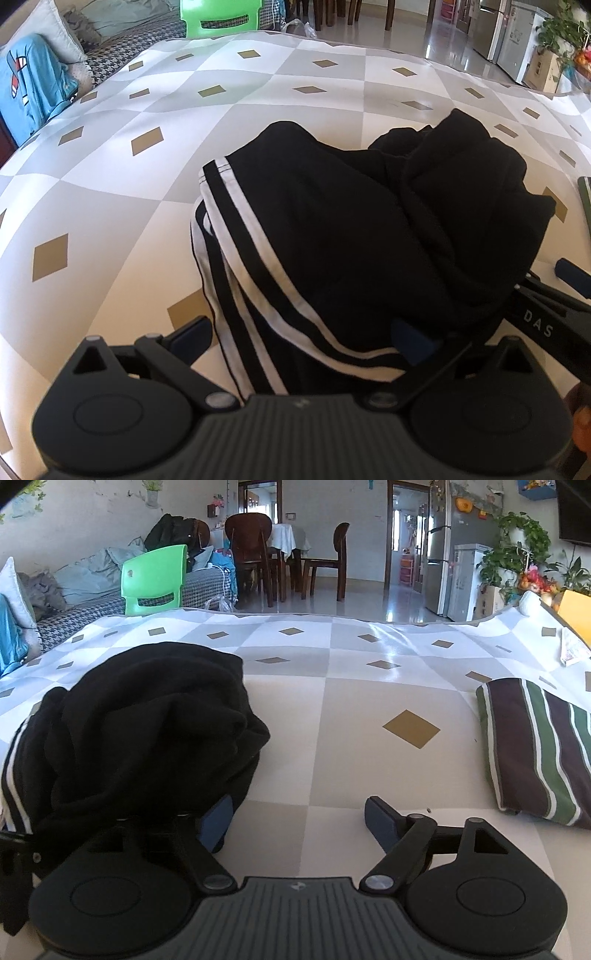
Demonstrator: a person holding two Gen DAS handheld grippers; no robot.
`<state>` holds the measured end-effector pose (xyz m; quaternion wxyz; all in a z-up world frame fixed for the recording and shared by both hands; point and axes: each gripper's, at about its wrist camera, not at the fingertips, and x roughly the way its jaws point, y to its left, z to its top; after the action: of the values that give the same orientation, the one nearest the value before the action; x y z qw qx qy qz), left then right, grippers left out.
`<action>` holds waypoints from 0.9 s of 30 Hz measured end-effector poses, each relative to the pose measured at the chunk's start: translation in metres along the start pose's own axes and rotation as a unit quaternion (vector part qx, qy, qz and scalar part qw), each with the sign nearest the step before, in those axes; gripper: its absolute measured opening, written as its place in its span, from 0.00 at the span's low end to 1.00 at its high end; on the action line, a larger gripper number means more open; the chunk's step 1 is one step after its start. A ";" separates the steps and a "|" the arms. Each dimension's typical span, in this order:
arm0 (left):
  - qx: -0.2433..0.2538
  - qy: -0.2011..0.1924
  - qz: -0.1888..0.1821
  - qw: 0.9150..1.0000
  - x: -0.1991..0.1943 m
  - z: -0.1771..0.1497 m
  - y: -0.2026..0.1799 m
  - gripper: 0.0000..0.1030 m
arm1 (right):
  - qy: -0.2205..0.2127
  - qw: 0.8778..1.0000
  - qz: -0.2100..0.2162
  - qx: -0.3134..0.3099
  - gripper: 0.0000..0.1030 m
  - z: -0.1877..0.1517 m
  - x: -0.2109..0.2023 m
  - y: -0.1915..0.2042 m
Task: Fold clothes
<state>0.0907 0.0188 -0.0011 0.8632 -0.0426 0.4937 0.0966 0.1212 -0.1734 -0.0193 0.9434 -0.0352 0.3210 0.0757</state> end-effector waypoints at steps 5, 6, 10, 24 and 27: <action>-0.005 0.000 -0.001 1.000 0.001 0.002 0.005 1.00 | 0.003 1.000 -0.007 0.004 0.85 0.001 0.004 0.000; -0.008 0.001 -0.002 1.000 0.001 0.002 0.006 1.00 | 0.003 1.000 -0.007 0.005 0.86 0.001 0.004 -0.001; -0.009 0.001 -0.002 1.000 0.002 0.003 0.007 1.00 | 0.004 1.000 -0.009 0.007 0.88 0.001 0.005 -0.002; -0.013 0.006 0.002 1.000 0.002 0.001 0.007 1.00 | 0.006 1.000 -0.014 0.009 0.92 0.000 0.005 -0.002; -0.012 0.009 0.003 1.000 0.002 0.001 0.007 1.00 | 0.006 1.000 -0.014 0.009 0.93 0.000 0.005 -0.002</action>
<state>0.0911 0.0259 -0.0021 0.8579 -0.0526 0.5002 0.1047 0.1253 -0.1748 -0.0220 0.9427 -0.0314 0.3269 0.0593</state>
